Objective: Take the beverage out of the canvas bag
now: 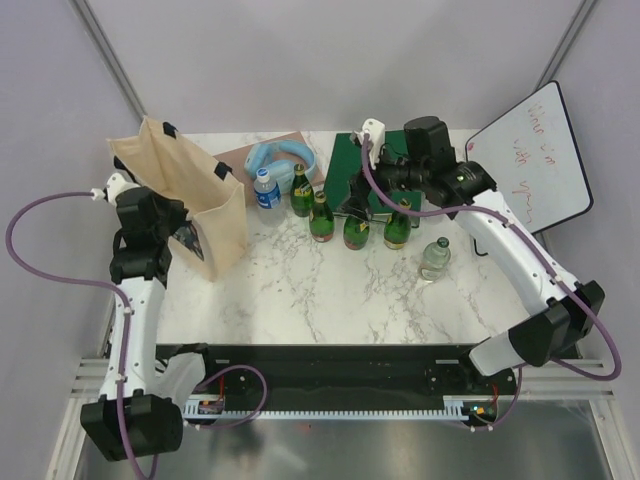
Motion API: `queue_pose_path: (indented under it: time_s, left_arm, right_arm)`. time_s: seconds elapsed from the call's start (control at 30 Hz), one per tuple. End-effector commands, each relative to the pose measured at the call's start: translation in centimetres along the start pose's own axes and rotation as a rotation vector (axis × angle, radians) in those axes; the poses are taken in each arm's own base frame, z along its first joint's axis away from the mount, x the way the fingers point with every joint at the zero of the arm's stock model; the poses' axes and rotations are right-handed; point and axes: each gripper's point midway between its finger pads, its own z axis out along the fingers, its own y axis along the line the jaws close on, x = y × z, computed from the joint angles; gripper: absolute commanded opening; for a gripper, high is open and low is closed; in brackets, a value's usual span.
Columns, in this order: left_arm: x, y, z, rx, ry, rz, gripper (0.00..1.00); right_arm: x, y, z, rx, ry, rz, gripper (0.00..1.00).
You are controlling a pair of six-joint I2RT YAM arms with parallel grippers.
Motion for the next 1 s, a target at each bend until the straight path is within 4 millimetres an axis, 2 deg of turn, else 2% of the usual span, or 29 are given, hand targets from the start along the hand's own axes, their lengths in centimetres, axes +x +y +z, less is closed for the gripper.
queue_pose_path:
  time_s: [0.0,0.07,0.1,0.13,0.17,0.2,0.23,0.3,0.33,0.4,0.43,0.47,0.53,0.57,0.67,0.7,0.83,0.97]
  left_arm:
    - [-3.6,-3.6,-0.6,0.16,-0.046,0.005,0.3]
    - [-3.3,-3.3,-0.7,0.16,-0.019,-0.002,0.49]
    - [-3.4,-3.2,-1.0,0.155,-0.019,-0.003,0.63]
    - [-3.1,-2.6,-1.2,0.125,-0.005,-0.001,0.7]
    - [-3.1,-2.4,-1.5,0.114,-0.006,0.002,0.82]
    - [-3.7,-2.6,-2.4,0.116,-0.025,0.006,0.85]
    - [-3.5,-1.9,-2.8,0.083,-0.017,0.015,0.86]
    - [-4.7,-2.6,-4.6,0.096,-0.041,0.026,0.9]
    - [-4.3,-2.2,-5.4,0.078,-0.019,0.032,0.91]
    - [-4.8,-2.7,-7.0,0.098,-0.023,0.036,0.94]
    - [-4.3,-2.8,-8.2,0.115,-0.003,0.045,0.95]
    - [-4.3,-3.1,-8.9,0.131,0.001,0.049,0.97]
    - [-4.3,-3.7,-10.8,0.176,0.0,0.074,1.0]
    - [-4.1,-3.7,-11.5,0.185,0.009,0.088,1.0]
    - [-4.9,-5.5,-14.3,0.289,-0.023,0.151,1.0]
    - [-5.6,-6.1,-15.3,0.317,-0.049,0.166,1.0]
    - [-7.2,-7.4,-18.1,0.387,-0.133,0.229,1.0]
    - [-8.4,-8.5,-20.3,0.456,-0.216,0.277,1.0]
  right_arm:
    - [-1.5,-0.1,-2.4,0.022,-0.084,-0.004,0.98]
    - [-1.3,-0.6,-2.9,0.039,-0.09,0.005,0.98]
    - [-1.1,-0.7,-3.0,0.041,-0.087,0.011,0.98]
    - [-1.1,-0.8,-3.2,0.046,-0.089,0.014,0.98]
    - [-1.1,-1.1,-3.4,0.053,-0.091,0.023,0.98]
    - [-1.2,-1.2,-3.6,0.059,-0.093,0.024,0.98]
    - [-1.2,-1.4,-3.8,0.067,-0.096,0.028,0.98]
    - [-1.4,-2.3,-4.4,0.104,-0.101,0.043,0.98]
    - [-1.3,-3.4,-4.6,0.158,-0.094,0.054,0.98]
    - [-1.5,-5.5,-5.6,0.265,-0.106,0.099,0.98]
    - [-1.7,-6.6,-6.2,0.328,-0.115,0.123,0.98]
    - [-1.7,-9.3,-7.6,0.476,-0.124,0.148,0.98]
    - [-2.0,-11.4,-9.5,0.633,-0.163,0.219,0.98]
    - [-1.8,-13.6,-11.5,0.793,-0.184,0.252,0.98]
    - [-1.6,-15.9,-15.2,1.024,-0.228,0.297,0.98]
    - [-0.9,-16.9,-17.0,1.143,-0.225,0.311,0.98]
    - [-0.8,-17.8,-20.6,1.298,-0.249,0.292,0.98]
    - [-1.6,-17.9,-22.7,1.362,-0.279,0.279,0.98]
